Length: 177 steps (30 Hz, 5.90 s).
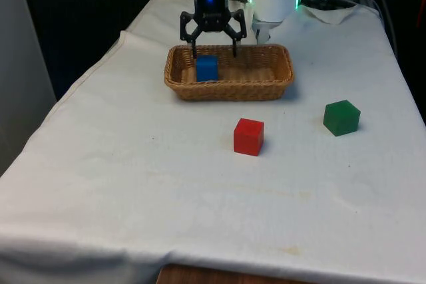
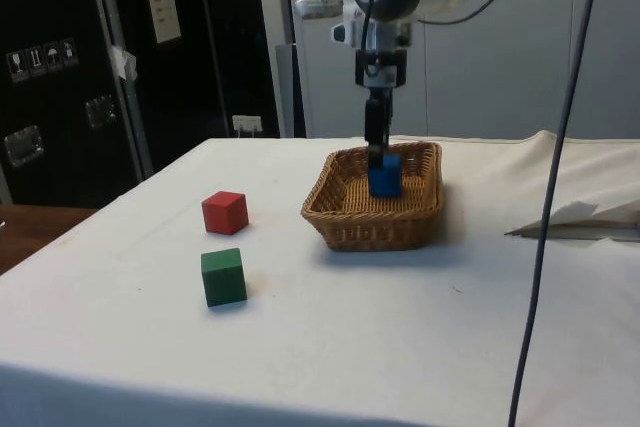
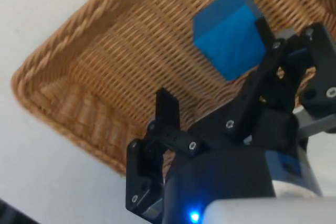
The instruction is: Pick up exactly two blocks and place them into the basket.
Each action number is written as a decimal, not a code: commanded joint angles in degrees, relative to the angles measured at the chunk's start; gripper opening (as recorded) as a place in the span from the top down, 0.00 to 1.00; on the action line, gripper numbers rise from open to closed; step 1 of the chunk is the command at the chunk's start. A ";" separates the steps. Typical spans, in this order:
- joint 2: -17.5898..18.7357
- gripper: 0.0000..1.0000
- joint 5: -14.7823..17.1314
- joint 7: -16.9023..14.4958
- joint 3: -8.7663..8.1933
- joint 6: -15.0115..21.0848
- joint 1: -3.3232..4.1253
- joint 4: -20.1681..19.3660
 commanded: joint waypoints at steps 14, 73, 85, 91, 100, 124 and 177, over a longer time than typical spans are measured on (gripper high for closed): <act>-8.48 0.00 -8.19 11.75 4.53 -3.04 0.57 -1.38; -2.75 0.00 -10.03 34.26 25.32 -15.41 1.66 14.73; 3.72 0.00 -9.40 35.98 26.93 -16.04 1.66 21.31; 7.85 0.00 -9.05 37.07 27.50 -15.81 1.60 24.18; 14.61 0.00 -8.82 38.85 27.96 -15.41 1.55 28.88; 24.98 0.00 -9.57 41.71 28.59 -15.70 1.60 36.27; 10.77 0.87 -10.71 39.48 26.41 -16.62 1.60 23.55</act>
